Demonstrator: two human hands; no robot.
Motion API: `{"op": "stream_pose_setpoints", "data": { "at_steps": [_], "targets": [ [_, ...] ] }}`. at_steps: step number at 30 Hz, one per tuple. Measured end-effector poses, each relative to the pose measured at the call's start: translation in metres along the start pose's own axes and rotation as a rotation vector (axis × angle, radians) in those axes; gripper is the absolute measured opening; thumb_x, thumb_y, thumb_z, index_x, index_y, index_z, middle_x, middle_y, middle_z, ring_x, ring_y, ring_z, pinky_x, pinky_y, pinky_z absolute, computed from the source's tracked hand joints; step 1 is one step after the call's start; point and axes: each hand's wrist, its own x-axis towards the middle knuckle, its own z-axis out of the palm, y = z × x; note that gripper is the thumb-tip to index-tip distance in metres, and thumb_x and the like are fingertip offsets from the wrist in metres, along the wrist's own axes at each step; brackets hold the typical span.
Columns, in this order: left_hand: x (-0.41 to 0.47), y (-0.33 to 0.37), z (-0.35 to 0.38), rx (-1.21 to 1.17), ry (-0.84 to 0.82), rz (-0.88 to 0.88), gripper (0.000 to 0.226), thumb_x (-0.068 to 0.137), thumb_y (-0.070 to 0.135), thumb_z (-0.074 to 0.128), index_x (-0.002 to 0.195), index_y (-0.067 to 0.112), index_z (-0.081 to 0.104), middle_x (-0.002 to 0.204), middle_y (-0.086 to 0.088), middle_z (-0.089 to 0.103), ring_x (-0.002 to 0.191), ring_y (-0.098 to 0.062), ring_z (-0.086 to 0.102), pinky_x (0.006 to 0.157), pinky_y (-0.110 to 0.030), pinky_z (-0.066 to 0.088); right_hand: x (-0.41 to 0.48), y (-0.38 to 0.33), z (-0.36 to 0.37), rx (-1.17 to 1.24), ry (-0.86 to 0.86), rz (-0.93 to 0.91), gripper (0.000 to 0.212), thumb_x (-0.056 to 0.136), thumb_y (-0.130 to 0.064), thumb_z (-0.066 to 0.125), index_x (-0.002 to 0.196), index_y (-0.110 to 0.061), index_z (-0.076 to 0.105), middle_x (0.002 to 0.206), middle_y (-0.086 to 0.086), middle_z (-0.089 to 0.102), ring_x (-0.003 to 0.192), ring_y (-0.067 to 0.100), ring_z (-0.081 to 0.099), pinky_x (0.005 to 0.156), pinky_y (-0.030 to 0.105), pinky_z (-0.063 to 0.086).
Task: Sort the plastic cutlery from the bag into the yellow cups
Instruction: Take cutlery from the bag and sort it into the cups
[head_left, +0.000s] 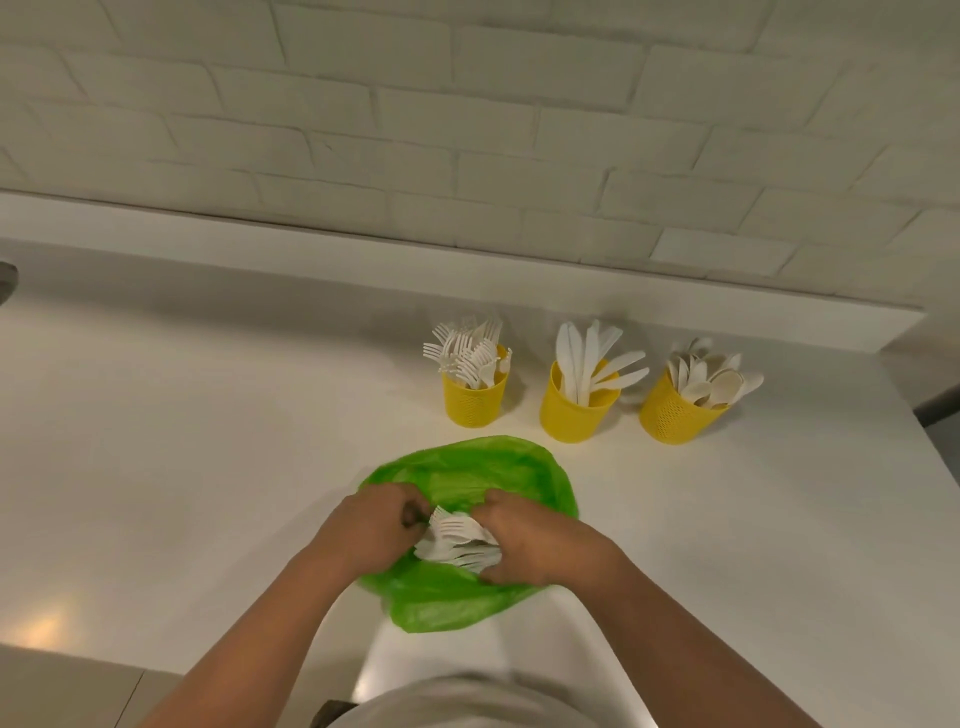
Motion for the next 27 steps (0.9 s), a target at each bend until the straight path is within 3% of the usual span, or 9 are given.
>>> {"op": "stream_pose_setpoints", "data": {
  "at_steps": [4,7,12,15,21,24,27],
  "targets": [
    [0.000,-0.007,0.009,-0.020,0.015,-0.014,0.017,0.093,0.027,0.063,0.104,0.039,0.067,0.094,0.018,0.067,0.086,-0.008,0.066,0.071,-0.026,0.050,-0.001,0.001,0.009,-0.077,0.021,0.010,0.049,0.077,-0.024,0.079,0.117,-0.012,0.053,0.112,0.004,0.046,0.086,0.029,0.060,0.069,0.042,0.054],
    [0.001,-0.011,0.012,-0.069,0.016,-0.022,0.022,0.093,0.021,0.061,0.102,0.041,0.067,0.094,0.020,0.067,0.087,-0.005,0.068,0.078,-0.029,0.057,-0.001,0.000,0.013,-0.131,0.034,-0.002,0.052,0.077,-0.024,0.079,0.120,-0.012,0.052,0.115,0.006,0.047,0.086,0.032,0.062,0.067,0.043,0.054],
    [0.003,-0.006,0.013,-0.225,0.112,0.013,0.029,0.093,0.012,0.063,0.090,0.040,0.067,0.086,0.014,0.074,0.077,-0.009,0.072,0.077,-0.034,0.059,0.000,0.004,0.011,-0.044,0.078,0.016,0.051,0.086,-0.029,0.076,0.129,-0.013,0.053,0.126,0.010,0.059,0.111,0.032,0.062,0.085,0.038,0.052],
    [0.005,-0.005,0.014,-0.270,0.132,0.009,0.030,0.093,0.009,0.062,0.089,0.037,0.068,0.082,0.009,0.076,0.073,-0.012,0.073,0.075,-0.036,0.059,0.000,0.005,0.012,-0.066,0.080,-0.002,0.054,0.086,-0.029,0.078,0.130,-0.012,0.053,0.127,0.009,0.054,0.108,0.034,0.063,0.085,0.041,0.054],
    [0.004,-0.006,0.014,-0.292,0.123,0.034,0.025,0.091,0.009,0.068,0.091,0.034,0.069,0.082,0.009,0.076,0.072,-0.005,0.071,0.067,-0.017,0.053,-0.004,0.008,0.011,-0.052,0.122,0.039,0.070,0.079,-0.036,0.085,0.133,-0.018,0.043,0.129,0.001,0.038,0.100,0.033,0.064,0.082,0.048,0.057],
    [0.002,-0.006,0.016,-0.330,0.108,0.046,0.021,0.092,0.008,0.068,0.095,0.029,0.070,0.083,0.009,0.078,0.071,-0.004,0.071,0.070,-0.023,0.057,-0.003,0.008,0.010,-0.094,0.093,0.046,0.066,0.081,-0.040,0.083,0.130,-0.013,0.048,0.131,0.004,0.039,0.103,0.034,0.064,0.085,0.047,0.056],
    [0.003,-0.008,0.016,-0.310,0.095,0.051,0.021,0.092,0.008,0.066,0.099,0.027,0.070,0.081,0.009,0.077,0.073,-0.007,0.071,0.071,-0.028,0.055,-0.001,0.004,0.008,-0.153,0.086,0.021,0.060,0.083,-0.039,0.081,0.126,-0.009,0.053,0.128,0.007,0.044,0.099,0.035,0.065,0.076,0.043,0.055]
  ]
}}
